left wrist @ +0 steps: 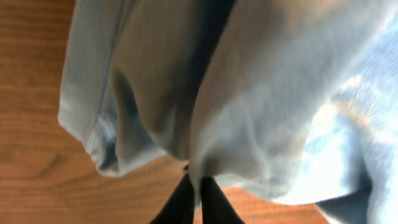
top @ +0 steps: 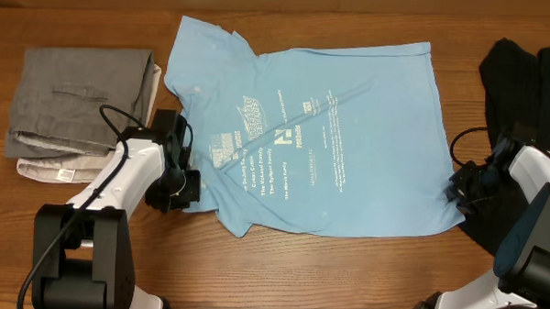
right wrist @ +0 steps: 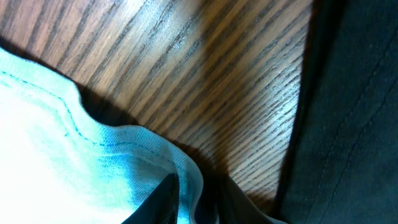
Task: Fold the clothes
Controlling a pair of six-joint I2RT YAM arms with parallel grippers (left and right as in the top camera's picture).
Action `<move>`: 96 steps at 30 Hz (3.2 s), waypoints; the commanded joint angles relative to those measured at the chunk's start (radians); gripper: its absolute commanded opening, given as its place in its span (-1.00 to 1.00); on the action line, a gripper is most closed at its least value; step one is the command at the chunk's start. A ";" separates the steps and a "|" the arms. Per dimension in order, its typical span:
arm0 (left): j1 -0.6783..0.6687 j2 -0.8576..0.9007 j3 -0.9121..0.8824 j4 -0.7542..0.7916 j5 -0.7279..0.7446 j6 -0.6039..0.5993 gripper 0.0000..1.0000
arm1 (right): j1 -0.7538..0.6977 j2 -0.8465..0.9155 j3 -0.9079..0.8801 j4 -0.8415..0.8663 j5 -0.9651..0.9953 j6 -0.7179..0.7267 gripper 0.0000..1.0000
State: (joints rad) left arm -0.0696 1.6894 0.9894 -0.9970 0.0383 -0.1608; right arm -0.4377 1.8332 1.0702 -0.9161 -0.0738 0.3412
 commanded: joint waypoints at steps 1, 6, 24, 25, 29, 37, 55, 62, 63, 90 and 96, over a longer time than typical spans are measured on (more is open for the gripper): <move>0.004 0.003 0.063 -0.024 0.038 0.004 -0.90 | 0.005 0.030 -0.028 0.026 -0.025 0.003 -0.50; 0.004 0.003 0.117 -0.034 0.154 -0.001 -0.92 | 0.005 0.030 -0.028 0.025 -0.025 0.003 -0.50; 0.001 0.006 0.111 0.087 0.188 0.018 -0.76 | 0.005 0.030 -0.028 0.023 -0.025 0.003 -0.50; 0.003 0.006 0.111 0.084 0.157 0.024 -0.74 | 0.005 0.030 -0.028 0.023 -0.025 0.003 -0.50; 0.005 0.005 0.121 0.085 0.082 0.027 -0.71 | 0.005 0.030 -0.028 0.023 -0.026 0.003 -0.50; 0.005 0.003 0.204 0.066 0.000 0.042 -0.53 | 0.005 0.030 -0.028 0.025 -0.026 0.003 -0.49; 0.004 0.011 0.113 0.071 0.124 0.158 -0.25 | 0.005 0.030 -0.028 0.025 -0.025 0.003 -0.49; 0.004 0.011 0.079 0.023 0.123 0.157 -0.24 | 0.005 0.030 -0.028 0.026 -0.026 0.003 -0.49; 0.004 0.011 0.079 0.023 0.123 0.156 -0.24 | 0.005 0.030 -0.028 0.026 -0.026 0.003 -0.49; 0.004 0.011 0.079 -0.020 0.112 0.048 -0.84 | 0.005 0.030 -0.028 -0.025 -0.019 0.003 -0.37; 0.004 0.011 0.079 -0.019 0.112 0.005 -0.85 | 0.005 0.030 -0.029 -0.039 -0.001 0.003 -0.87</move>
State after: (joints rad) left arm -0.0696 1.6894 1.0737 -1.0176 0.1425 -0.1059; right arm -0.4374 1.8336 1.0721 -0.9546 -0.0814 0.3370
